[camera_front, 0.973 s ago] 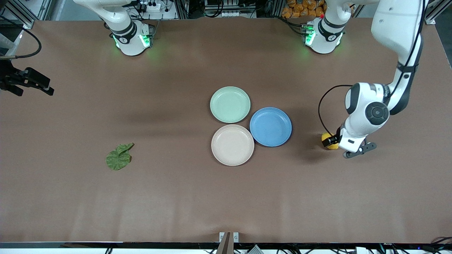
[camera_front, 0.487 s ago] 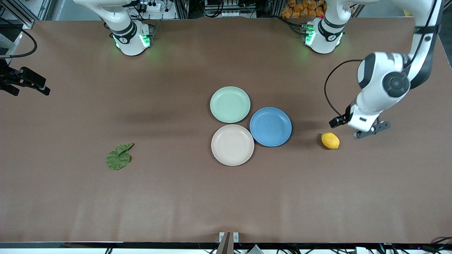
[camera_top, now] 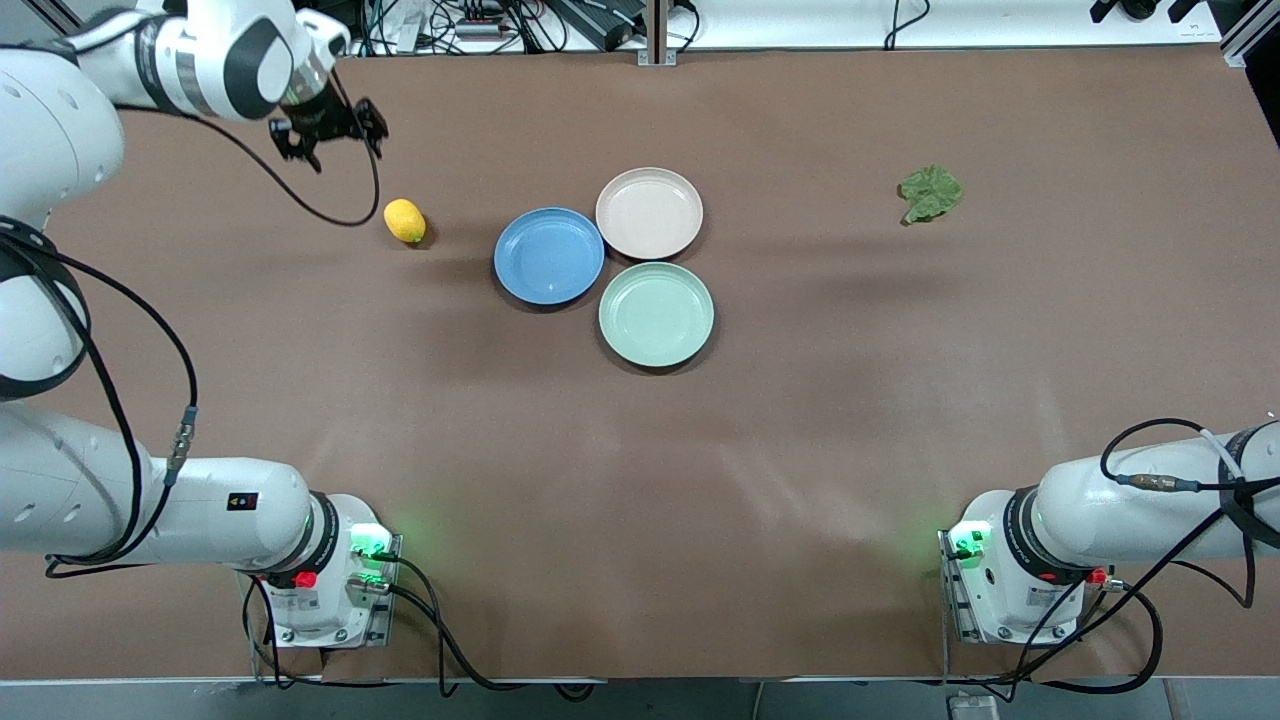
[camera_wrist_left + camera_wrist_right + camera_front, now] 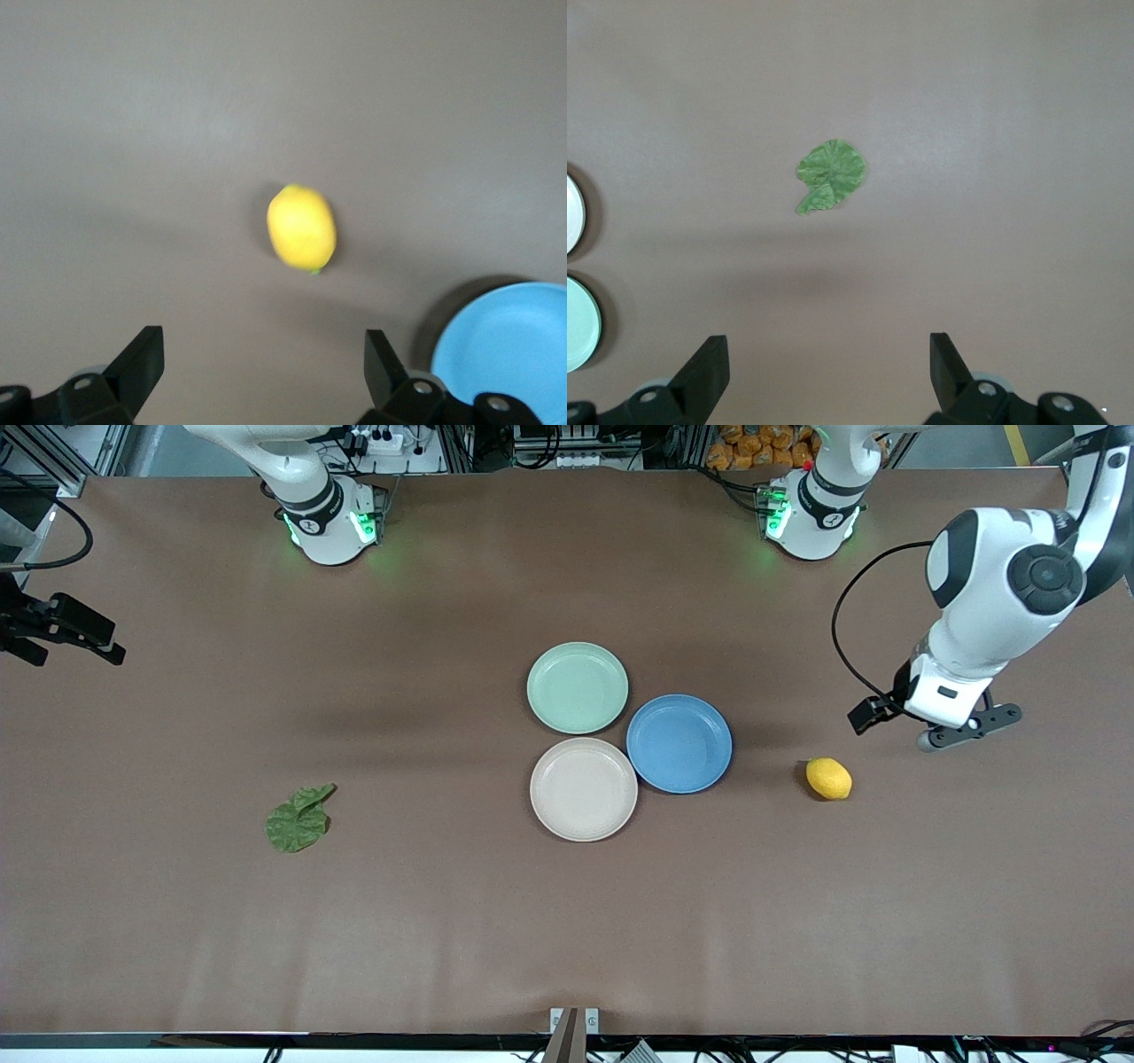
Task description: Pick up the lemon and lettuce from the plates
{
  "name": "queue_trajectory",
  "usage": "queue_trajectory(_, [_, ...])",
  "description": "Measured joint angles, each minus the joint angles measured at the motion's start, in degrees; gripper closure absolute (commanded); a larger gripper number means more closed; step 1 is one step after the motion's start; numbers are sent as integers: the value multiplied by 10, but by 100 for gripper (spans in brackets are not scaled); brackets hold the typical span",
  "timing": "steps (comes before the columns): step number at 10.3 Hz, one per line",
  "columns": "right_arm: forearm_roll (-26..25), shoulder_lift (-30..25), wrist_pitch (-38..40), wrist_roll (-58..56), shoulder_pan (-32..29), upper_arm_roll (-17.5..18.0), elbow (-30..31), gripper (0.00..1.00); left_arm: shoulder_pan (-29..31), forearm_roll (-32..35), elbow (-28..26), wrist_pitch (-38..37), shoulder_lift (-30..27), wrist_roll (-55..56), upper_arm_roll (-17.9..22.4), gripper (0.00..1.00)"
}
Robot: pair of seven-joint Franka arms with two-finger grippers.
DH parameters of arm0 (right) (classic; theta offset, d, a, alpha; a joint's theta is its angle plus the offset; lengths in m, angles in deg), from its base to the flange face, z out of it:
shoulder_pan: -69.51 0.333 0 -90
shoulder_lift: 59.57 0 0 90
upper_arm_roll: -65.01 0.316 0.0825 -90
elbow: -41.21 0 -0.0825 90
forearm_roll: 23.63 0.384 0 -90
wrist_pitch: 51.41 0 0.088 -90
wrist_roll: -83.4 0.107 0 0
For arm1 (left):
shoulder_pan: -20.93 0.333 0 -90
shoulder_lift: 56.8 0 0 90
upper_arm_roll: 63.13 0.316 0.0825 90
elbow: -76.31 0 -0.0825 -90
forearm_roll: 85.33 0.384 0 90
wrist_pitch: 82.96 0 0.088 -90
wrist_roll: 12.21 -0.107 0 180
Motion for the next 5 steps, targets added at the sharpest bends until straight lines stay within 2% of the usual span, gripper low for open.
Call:
queue_trajectory(2, [0, 0, 0, 0, 0, 0, 0, 0, -11, 0, 68, -52, 1, -23, -2, 0])
queue_trajectory(5, [0, 2, -1, 0, 0, 0, 0, 0, -16, 0, 211, -222, 5, -95, -2, 0])
